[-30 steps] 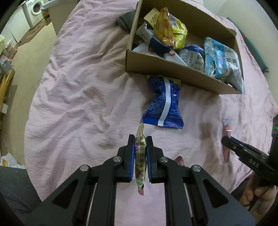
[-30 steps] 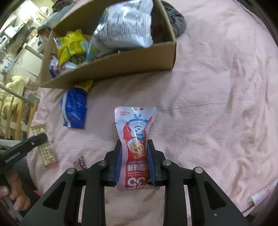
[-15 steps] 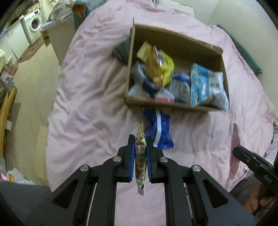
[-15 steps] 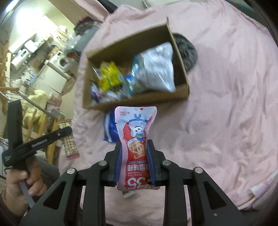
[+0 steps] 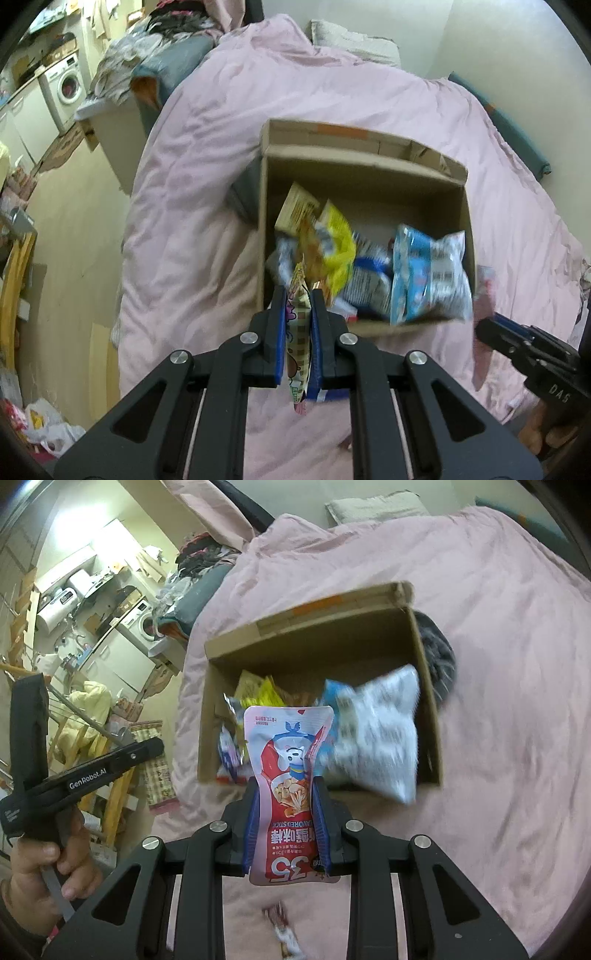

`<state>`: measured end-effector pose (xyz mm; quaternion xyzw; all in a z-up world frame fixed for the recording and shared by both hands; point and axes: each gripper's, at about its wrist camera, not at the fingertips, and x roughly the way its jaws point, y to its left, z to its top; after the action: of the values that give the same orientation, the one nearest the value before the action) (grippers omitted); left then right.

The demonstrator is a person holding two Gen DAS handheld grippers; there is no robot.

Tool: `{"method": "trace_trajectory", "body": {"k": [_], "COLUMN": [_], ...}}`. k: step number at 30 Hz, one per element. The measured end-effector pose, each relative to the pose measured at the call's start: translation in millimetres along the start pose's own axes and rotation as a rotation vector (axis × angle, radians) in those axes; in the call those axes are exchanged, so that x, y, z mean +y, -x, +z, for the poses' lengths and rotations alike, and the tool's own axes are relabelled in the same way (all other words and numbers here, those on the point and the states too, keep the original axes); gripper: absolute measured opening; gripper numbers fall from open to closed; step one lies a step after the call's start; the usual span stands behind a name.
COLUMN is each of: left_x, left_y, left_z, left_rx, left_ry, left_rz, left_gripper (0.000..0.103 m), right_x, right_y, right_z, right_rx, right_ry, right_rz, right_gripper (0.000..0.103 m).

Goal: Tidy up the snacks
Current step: 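Lift both held snacks and carry them over the cardboard box, then lower both snacks into the box and open both tools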

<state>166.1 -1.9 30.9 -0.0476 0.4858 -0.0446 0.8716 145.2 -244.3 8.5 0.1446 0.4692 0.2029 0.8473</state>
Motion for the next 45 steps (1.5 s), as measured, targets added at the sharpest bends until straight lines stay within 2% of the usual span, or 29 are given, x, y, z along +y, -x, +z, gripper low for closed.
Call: {"method": "trace_trajectory", "body": {"k": [9, 13, 18, 22, 33, 40, 45], "left_x": [-23.8, -25.6, -25.7, -25.0, -20.8, -23.2, -20.9], "left_y": [-33.6, -48.4, -71.0, -76.9, -73.6, -73.2, -67.2], "left_z": [39.5, 45.6, 45.4, 44.6, 46.6, 43.7, 45.1], "left_rx": [-0.077, -0.126, -0.091, -0.092, -0.093, -0.089, -0.111], "left_ry": [-0.051, -0.05, -0.06, -0.059, -0.021, -0.036, -0.023], "left_rz": [0.032, -0.01, 0.006, 0.01, -0.007, -0.009, -0.024], "left_gripper": [0.009, 0.01, 0.01, 0.01, 0.01, 0.01, 0.01], "right_x": [5.9, -5.3, -15.1, -13.5, -17.9, -23.9, -28.5], "right_y": [-37.2, -50.3, -63.9, -71.9, -79.7, -77.8, -78.1], "right_z": [43.2, 44.8, 41.6, 42.0, 46.2, 47.5, 48.4], "right_rx": [-0.05, -0.073, -0.074, -0.07, -0.065, -0.074, -0.078], "right_ry": [0.036, 0.002, -0.008, 0.005, -0.032, -0.057, -0.069], "right_rz": [-0.011, 0.007, 0.002, -0.009, 0.009, 0.019, 0.021], "right_gripper": [0.028, 0.028, 0.028, 0.028, 0.029, 0.031, 0.032]}}
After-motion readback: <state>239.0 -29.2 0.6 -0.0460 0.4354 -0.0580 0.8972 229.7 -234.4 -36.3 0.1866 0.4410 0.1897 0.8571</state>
